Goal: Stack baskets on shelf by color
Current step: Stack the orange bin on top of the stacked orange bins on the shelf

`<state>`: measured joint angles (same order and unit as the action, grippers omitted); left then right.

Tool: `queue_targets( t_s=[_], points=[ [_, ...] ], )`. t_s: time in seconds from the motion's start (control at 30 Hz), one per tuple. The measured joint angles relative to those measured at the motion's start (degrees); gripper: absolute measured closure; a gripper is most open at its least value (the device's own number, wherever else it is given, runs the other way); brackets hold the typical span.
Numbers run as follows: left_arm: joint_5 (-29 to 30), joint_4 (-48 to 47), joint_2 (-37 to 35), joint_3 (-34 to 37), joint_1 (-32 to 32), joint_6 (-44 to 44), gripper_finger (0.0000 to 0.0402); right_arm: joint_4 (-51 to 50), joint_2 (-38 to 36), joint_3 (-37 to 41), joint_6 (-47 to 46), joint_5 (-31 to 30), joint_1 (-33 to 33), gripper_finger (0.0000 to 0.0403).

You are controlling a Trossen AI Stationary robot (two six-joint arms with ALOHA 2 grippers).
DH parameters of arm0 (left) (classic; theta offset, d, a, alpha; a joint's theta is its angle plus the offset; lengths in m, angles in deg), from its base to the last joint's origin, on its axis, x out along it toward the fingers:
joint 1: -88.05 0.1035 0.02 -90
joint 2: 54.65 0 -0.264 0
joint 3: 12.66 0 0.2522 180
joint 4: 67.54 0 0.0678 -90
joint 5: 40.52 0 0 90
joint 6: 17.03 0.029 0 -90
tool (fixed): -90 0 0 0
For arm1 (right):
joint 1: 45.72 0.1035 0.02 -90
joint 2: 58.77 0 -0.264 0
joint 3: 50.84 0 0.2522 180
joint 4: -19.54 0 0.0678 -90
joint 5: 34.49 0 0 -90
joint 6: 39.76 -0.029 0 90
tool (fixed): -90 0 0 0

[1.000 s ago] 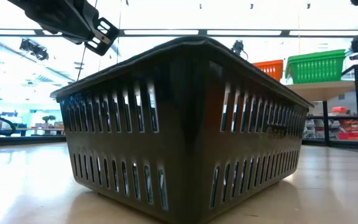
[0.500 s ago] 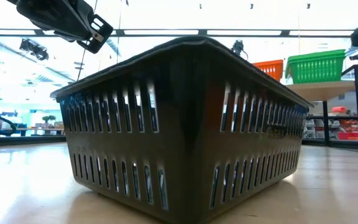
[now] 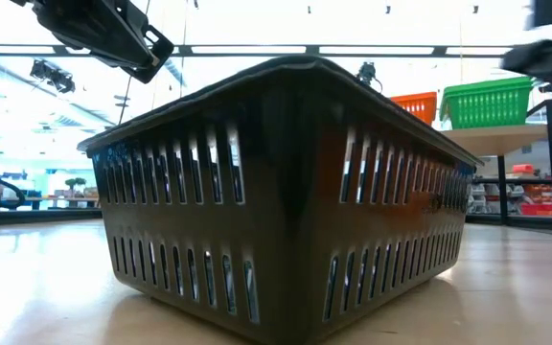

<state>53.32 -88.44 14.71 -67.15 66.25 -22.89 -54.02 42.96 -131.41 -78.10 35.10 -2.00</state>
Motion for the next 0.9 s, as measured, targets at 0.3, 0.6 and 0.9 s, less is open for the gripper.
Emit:
queue_targets(
  t_s=[0.3, 0.6, 0.9],
  points=[
    [1.3, 0.02, 0.0, 0.0, -2.77, -2.24, 0.0371, -9.33, 0.0, 0.0, -11.54, -7.71, -10.81, 0.0224],
    [8.1, 0.02, 0.0, 0.0, -8.62, -2.72, 0.0378, -12.68, 0.0, -6.32, -8.45, 3.53, -11.59, 0.0224],
    [11.59, 0.02, 0.0, 0.0, -10.31, -4.47, 0.037, -9.27, -0.02, -10.49, -5.1, 18.83, -3.07, 0.0224]
  ],
)
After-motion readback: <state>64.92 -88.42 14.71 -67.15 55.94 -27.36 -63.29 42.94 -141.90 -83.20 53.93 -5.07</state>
